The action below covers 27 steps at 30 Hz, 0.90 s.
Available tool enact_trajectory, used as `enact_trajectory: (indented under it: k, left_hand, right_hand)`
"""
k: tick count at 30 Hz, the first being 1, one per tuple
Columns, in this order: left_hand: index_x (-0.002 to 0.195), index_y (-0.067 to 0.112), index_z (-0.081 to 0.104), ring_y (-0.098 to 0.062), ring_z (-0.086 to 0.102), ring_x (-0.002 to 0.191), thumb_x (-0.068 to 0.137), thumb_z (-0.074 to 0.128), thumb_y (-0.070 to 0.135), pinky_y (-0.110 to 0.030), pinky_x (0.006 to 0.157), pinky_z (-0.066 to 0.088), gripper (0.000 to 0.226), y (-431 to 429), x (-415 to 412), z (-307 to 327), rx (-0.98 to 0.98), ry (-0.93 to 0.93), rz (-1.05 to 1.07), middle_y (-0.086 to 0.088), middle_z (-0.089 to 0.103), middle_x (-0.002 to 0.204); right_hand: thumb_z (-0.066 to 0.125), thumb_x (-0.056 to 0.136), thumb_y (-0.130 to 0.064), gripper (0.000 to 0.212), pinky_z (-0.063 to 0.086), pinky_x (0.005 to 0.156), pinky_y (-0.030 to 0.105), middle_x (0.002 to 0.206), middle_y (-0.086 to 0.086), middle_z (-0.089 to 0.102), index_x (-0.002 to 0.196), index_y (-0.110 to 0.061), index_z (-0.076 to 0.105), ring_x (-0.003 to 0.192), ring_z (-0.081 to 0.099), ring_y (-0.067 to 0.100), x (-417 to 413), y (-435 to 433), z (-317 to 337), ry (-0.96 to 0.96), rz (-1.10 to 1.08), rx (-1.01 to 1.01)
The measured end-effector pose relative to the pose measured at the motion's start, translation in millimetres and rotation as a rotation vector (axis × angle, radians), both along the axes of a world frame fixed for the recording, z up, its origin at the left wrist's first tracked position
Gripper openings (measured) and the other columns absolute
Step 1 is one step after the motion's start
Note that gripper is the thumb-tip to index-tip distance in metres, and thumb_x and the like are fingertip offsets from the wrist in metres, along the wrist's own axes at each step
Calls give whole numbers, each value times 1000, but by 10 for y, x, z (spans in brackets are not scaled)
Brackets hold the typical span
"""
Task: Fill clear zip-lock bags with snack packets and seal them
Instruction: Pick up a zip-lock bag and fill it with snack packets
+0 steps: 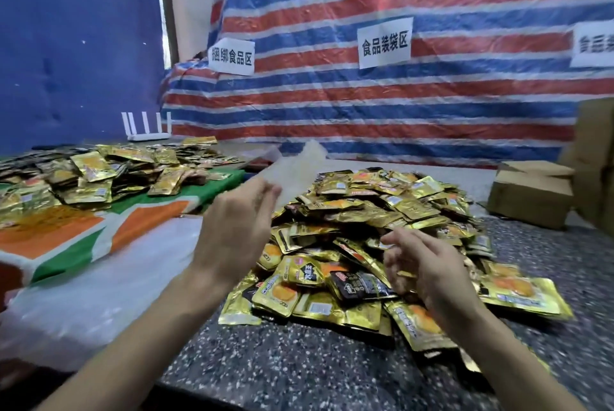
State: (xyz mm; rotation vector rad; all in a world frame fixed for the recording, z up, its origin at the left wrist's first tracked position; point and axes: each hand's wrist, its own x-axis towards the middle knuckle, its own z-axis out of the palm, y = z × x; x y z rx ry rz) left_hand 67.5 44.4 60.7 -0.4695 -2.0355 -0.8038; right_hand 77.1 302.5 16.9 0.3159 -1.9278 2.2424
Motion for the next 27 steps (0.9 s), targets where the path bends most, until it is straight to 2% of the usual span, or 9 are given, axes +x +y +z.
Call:
enact_trajectory:
  k: [4,5,7,10,14,17,19,21,27]
  left_hand:
    - [98,14,62,-20,64,71,94,57,10,-38,59,55,8,506,289,-435,-289,223,-202,-3,69,82]
    - [103,15,62,-19,66,81,89,62,5,-34,68,56,18,588,322,-556,-357,245,-240,-3,72,94]
    - [110,16,62,-15,64,96,82,65,1,-28,80,53,32,670,352,-764,-427,242,-320,-1,72,110]
    - [101,12,72,-13,65,94,86,59,9,-27,83,50,20,685,386,-891,-430,250,-363,1,72,105]
    - [98,26,72,4,62,96,80,59,41,-31,88,55,27,612,552,-794,-409,-14,-369,17,71,103]
    - [99,37,63,1,55,115,70,52,63,-29,95,44,40,556,719,-631,-81,-447,-605,23,65,112]
    - [91,32,64,-7,61,99,68,52,65,-29,85,43,43,585,798,-563,195,-539,-691,11,66,100]
    - [86,31,63,-7,59,78,66,59,74,-24,74,43,47,668,867,-474,287,-600,-722,6,65,82]
    - [76,23,68,-10,57,66,80,70,46,-21,60,44,23,753,918,-338,257,-776,-894,3,62,69]
  right_hand:
    - [65,66,-83,71,50,54,30,84,9,72,87,-16,76,69,65,26,167,67,171,-174,76,37]
    - [65,62,-84,74,52,62,35,92,12,74,89,-17,78,78,67,32,215,99,194,-195,67,67]
    - [77,63,-70,60,49,69,38,94,15,74,86,-15,79,80,65,34,315,151,223,-220,45,109]
    - [76,77,-32,26,49,55,29,79,15,69,77,-7,78,65,63,22,482,220,264,-255,95,135]
    - [68,84,-12,17,52,48,22,84,19,73,79,0,79,59,66,17,678,295,310,-301,192,90]
    - [76,76,-24,23,49,48,21,82,18,72,79,-1,78,59,62,15,816,256,307,-253,183,142]
    - [78,74,-31,23,45,46,20,68,11,67,70,-8,76,54,58,13,896,182,279,-220,164,209]
    - [77,77,-31,22,43,46,20,62,7,66,64,-13,75,51,57,12,963,106,264,-199,178,273]
    - [70,88,-37,39,37,39,18,55,3,63,56,-15,71,41,52,10,1090,65,341,-313,269,190]
